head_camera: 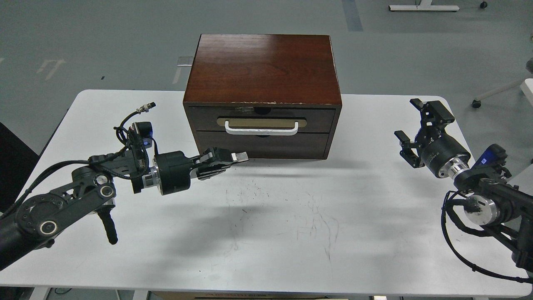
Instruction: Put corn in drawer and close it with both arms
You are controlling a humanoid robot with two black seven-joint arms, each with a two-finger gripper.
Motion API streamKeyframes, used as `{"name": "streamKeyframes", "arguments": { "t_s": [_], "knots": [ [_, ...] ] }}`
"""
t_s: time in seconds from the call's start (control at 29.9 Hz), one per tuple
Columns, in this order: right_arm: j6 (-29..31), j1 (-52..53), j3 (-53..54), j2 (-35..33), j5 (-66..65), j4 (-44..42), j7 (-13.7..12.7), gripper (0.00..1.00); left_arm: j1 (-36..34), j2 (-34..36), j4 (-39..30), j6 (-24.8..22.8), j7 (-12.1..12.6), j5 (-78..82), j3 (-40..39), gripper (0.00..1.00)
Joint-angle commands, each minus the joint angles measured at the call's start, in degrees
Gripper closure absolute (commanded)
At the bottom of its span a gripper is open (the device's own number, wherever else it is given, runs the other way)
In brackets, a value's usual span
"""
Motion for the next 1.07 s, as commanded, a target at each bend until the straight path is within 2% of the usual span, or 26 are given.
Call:
{"name": "streamKeyframes", "arguments": {
  "t_s": [0.0, 0.03, 0.07, 0.2, 0.57, 0.77, 1.04],
  "knots": [
    [-0.08, 0.0, 0.09, 0.0, 0.01, -0.09, 0.0, 0.0, 1.63, 2.62, -1.38, -0.03, -1.6, -11.24, -2.05, 0.26],
    [-0.08, 0.0, 0.09, 0.0, 0.09, -0.09, 0.0, 0.0, 2.16, 3.24, -1.46, -0.03, -1.6, -14.51, -2.4, 0.09],
    [-0.17, 0.0, 0.18, 0.0, 0.09, -0.09, 0.0, 0.0, 2.69, 3.85, -1.46, -0.03, -1.6, -17.77, -2.84, 0.0],
    [-0.17, -0.17, 0.27, 0.0, 0.09, -0.27, 0.0, 0.0, 6.55, 7.19, -0.59, -0.03, -1.6, -31.31, -5.39, 0.01],
    [-0.25, -2.1, 4.39, 2.72, 1.93, -0.62, 0.0, 0.0, 13.67, 9.13, 4.59, 0.37, -1.6, -36.07, -8.38, 0.01],
    [-0.08, -3.51, 4.49, 2.9, 2.55, -0.45, 0.0, 0.0, 14.73, 8.61, 6.88, -0.03, -1.6, -41.97, -8.38, 0.01],
    [0.27, -4.04, 4.4, 3.34, 2.55, 0.08, 0.0, 0.0, 15.17, 8.34, 7.06, -0.03, -1.6, -42.06, -8.73, 0.01]
  ]
}}
